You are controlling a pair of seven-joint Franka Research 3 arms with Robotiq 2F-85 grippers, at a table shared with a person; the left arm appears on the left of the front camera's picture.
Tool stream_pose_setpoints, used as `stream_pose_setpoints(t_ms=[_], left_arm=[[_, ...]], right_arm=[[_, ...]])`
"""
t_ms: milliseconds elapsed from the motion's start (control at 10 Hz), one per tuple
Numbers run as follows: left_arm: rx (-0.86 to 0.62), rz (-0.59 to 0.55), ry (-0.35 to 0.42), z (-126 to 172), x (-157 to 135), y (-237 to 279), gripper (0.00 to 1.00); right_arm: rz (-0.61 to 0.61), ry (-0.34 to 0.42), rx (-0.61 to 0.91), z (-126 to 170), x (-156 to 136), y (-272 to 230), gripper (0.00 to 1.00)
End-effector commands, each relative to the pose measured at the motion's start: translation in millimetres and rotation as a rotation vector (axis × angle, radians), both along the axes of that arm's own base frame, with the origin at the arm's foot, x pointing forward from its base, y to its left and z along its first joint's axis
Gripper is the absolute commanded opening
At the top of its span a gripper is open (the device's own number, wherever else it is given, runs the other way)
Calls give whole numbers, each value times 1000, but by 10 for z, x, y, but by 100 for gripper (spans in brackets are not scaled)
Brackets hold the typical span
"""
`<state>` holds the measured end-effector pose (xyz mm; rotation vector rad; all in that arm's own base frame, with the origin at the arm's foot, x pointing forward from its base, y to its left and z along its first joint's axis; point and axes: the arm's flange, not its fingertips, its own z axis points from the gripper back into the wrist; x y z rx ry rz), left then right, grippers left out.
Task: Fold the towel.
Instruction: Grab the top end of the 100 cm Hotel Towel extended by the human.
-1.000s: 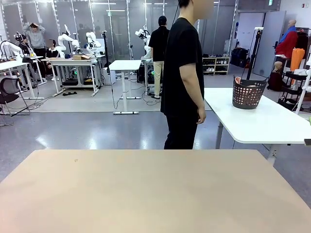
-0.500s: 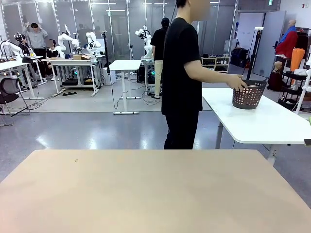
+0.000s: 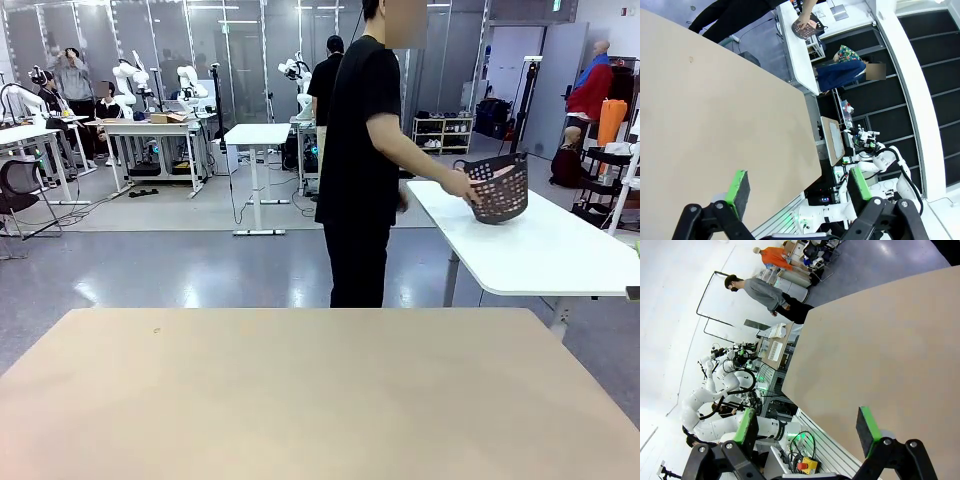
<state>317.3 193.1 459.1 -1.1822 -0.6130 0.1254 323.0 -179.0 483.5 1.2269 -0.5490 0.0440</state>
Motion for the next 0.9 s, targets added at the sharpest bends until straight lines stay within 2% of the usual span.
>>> stream_pose_setpoints(t_ms=[0, 800], left_arm=[[-4, -11, -10, 8, -3, 9, 100], [-4, -11, -10, 8, -3, 9, 100]], right_arm=[[2, -11, 12, 5, 6, -4, 100], [2, -11, 12, 5, 6, -4, 100]])
